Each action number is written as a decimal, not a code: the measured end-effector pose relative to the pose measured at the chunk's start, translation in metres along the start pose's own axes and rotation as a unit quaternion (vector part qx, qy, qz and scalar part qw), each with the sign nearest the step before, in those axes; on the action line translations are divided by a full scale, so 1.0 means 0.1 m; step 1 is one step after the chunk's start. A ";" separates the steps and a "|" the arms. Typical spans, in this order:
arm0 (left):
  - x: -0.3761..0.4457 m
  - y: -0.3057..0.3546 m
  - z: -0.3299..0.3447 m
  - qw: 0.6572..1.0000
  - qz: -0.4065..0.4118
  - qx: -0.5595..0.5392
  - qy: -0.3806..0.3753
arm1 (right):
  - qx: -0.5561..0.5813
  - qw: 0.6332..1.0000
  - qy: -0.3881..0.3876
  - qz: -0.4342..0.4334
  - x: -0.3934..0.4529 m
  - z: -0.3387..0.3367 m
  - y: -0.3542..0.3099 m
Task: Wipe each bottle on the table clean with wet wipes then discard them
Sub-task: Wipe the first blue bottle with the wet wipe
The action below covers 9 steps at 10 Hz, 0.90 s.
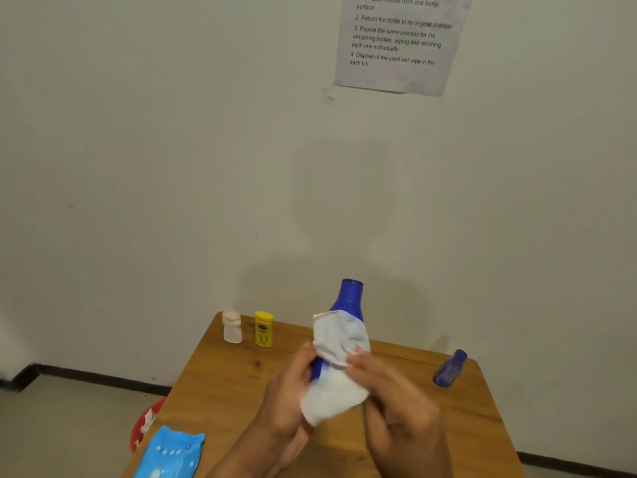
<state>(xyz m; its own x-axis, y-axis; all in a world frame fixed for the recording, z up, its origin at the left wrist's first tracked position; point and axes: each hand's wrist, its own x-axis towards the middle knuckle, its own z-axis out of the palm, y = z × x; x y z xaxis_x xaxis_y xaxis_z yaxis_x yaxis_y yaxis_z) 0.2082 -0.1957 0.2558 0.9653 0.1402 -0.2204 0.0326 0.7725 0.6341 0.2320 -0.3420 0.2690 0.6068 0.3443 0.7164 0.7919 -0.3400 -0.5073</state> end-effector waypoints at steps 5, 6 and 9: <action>-0.11 0.12 0.05 0.988 -0.034 0.111 -0.105 | 0.438 0.838 0.057 0.319 0.30 -0.19 -0.11; -0.15 0.08 0.04 0.978 -0.066 0.117 -0.161 | 0.171 0.974 0.010 0.144 0.29 -0.15 -0.17; -0.08 0.02 -0.29 0.980 -0.108 0.122 -0.109 | -0.094 0.983 -0.079 -0.140 0.36 0.01 -0.15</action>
<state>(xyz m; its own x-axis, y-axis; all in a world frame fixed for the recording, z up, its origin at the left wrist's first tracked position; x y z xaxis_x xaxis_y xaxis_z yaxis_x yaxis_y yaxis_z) 0.1930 -0.1769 0.2372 0.9604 -0.1677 -0.2226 0.2787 0.5940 0.7546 0.2415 -0.3240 0.3021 0.3824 0.5741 0.7240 0.9115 -0.3629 -0.1937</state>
